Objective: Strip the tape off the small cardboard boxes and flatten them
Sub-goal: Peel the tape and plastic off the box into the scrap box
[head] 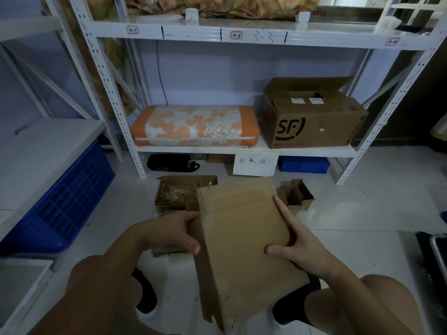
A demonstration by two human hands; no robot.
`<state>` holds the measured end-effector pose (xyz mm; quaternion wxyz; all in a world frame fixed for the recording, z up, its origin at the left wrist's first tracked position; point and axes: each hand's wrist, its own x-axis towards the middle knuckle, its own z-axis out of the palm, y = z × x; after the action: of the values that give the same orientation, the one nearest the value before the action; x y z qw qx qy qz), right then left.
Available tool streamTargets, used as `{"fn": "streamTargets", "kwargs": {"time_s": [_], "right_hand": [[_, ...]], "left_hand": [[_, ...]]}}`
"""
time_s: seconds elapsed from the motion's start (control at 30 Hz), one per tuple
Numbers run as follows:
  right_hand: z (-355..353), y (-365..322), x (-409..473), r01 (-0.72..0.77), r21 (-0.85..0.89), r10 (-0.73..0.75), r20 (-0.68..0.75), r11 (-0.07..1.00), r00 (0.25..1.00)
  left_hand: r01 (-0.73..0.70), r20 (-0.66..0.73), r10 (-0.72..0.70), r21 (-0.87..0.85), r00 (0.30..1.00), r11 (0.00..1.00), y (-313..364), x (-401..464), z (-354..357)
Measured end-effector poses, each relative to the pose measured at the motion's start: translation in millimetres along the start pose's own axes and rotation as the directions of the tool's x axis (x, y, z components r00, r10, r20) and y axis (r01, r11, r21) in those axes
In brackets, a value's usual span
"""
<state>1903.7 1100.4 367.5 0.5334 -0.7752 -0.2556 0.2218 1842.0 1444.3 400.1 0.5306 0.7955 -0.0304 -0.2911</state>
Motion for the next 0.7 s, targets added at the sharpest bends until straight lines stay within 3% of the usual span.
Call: {"fn": "streamTargets", "kwargs": {"time_s": [0.33, 0.4, 0.53, 0.63, 0.7], "right_hand": [[4, 11, -1, 0.014, 0.047, -0.010, -0.077, 0.999, 0.997], [5, 14, -1, 0.007, 0.069, 0.000, -0.103, 0.998, 0.995], [12, 18, -2, 0.004, 0.171, 0.035, -0.223, 0.985, 0.974], [19, 20, -1, 0.014, 0.230, 0.058, -0.302, 0.973, 0.951], [23, 20, 2, 0.013, 0.228, 0.063, -0.325, 0.973, 0.944]], "left_hand": [[-0.132, -0.131, 0.130, -0.008, 0.983, 0.991, -11, 12, 7], [-0.183, -0.235, 0.173, -0.024, 0.956, 0.983, -9, 13, 12], [-0.292, -0.580, 0.188, -0.091, 0.793, 0.952, -7, 17, 25], [-0.422, -0.702, 0.215, -0.134, 0.679, 0.897, -9, 22, 41], [-0.447, -0.732, 0.217, -0.133, 0.646, 0.884, -6, 22, 50]]}}
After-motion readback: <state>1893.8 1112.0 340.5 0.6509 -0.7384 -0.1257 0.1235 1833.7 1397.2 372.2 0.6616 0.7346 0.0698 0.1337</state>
